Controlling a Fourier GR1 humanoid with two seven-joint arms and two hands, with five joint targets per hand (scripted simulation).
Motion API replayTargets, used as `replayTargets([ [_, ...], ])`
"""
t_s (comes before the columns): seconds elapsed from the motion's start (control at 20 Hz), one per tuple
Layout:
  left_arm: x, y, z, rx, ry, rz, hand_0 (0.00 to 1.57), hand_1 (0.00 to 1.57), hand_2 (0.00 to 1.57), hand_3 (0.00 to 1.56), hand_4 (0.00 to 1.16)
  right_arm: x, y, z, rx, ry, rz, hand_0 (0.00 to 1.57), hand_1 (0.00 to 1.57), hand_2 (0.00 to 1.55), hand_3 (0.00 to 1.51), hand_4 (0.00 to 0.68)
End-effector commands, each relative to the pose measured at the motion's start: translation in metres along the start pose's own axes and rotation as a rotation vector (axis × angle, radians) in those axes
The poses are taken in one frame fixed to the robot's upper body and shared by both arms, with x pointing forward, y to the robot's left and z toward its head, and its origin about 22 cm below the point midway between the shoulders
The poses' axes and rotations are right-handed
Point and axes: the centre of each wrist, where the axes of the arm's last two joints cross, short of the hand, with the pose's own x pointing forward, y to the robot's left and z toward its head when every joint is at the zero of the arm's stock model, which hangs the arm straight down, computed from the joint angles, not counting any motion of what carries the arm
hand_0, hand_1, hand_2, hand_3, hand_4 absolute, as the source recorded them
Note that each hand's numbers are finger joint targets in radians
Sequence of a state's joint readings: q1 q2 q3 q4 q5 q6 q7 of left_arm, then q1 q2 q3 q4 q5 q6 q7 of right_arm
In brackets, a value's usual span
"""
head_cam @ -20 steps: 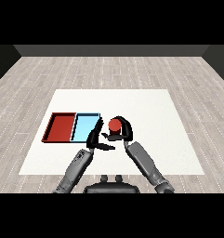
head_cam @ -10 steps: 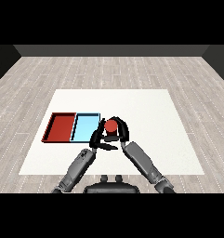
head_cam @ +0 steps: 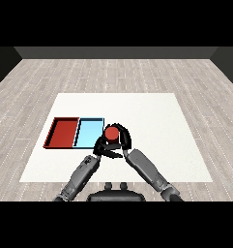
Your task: Pick the red can and put it in the red box
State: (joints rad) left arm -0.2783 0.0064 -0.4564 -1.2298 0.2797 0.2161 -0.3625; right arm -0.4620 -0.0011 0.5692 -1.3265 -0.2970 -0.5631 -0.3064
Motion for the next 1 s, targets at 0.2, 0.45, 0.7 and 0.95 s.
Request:
replayTargets([
  [0.2, 0.010, 0.006, -0.034, -0.010, -0.020, -0.013, 0.00, 0.00, 0.00, 0.00, 0.06, 0.001, 0.019, -0.001, 0.029, 0.018, 0.012, 1.48, 1.48, 1.46, 1.37, 0.636],
  [0.45, 0.011, 0.009, -0.023, 0.150, 0.014, -0.110, 0.00, 0.00, 0.00, 0.00, 0.60, -0.005, 0.009, -0.003, 0.031, 0.000, 0.014, 1.46, 1.46, 1.45, 1.37, 0.626],
  [0.7, -0.005, -0.005, -0.014, 0.242, 0.079, -0.094, 1.57, 1.57, 1.53, 1.43, 0.92, -0.006, 0.011, 0.003, 0.035, -0.006, -0.004, 1.47, 1.47, 1.45, 1.37, 0.628],
  [0.95, -0.002, -0.022, -0.018, 0.278, 0.063, -0.166, 1.55, 1.55, 1.51, 1.41, 0.91, 0.006, 0.020, -0.003, 0.044, 0.009, -0.013, 1.54, 1.54, 1.46, 1.38, 0.606],
])
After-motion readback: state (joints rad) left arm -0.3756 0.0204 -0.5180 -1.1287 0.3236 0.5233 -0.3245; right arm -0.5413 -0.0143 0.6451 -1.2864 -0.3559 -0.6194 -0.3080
